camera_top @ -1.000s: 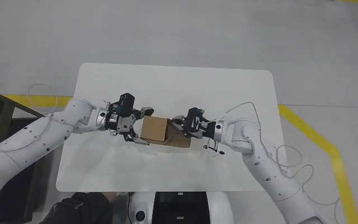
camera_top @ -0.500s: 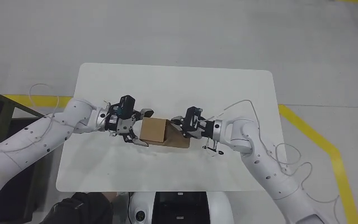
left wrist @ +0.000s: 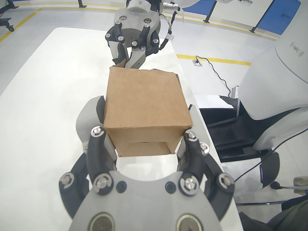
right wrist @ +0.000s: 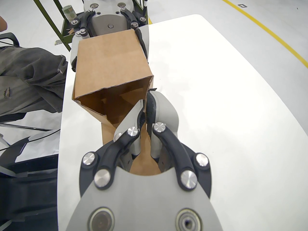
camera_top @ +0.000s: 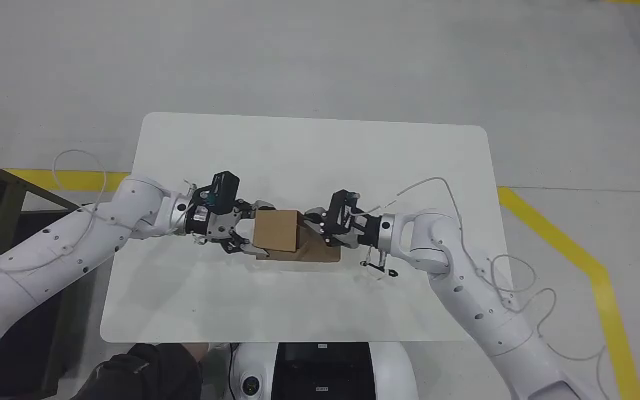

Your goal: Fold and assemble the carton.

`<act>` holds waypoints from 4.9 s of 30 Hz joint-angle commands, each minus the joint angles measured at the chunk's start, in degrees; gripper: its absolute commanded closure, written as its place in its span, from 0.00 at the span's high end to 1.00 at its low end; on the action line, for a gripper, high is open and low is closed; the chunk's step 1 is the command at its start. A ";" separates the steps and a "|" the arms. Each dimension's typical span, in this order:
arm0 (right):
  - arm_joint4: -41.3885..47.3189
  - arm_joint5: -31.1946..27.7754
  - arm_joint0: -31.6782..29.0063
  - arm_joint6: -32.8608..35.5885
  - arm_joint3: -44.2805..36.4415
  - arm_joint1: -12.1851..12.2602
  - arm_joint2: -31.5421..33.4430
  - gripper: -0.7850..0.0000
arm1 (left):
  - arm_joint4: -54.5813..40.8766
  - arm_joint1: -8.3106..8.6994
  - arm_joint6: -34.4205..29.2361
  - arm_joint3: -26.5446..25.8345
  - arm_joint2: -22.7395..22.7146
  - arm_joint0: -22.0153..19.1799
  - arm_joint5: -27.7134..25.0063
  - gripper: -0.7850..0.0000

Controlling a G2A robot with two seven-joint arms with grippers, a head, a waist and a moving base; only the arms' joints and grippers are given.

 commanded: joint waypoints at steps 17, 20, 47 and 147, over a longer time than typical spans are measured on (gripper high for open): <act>3.83 1.02 -3.30 -6.97 -1.33 1.12 5.32 1.00 | 1.81 0.24 5.10 2.50 0.00 0.42 0.00 0.66; 4.64 2.37 -4.73 -8.61 -1.86 1.48 7.43 1.00 | 3.41 0.40 6.87 2.33 0.00 0.51 0.00 0.66; -1.65 10.16 -6.49 -6.78 -4.84 0.63 1.09 0.70 | 9.43 0.75 13.89 0.92 0.00 -0.07 0.00 0.65; 31.06 3.86 -14.76 6.97 -7.85 5.62 13.21 0.22 | 7.31 2.49 13.90 -0.68 -0.24 -0.47 0.00 0.71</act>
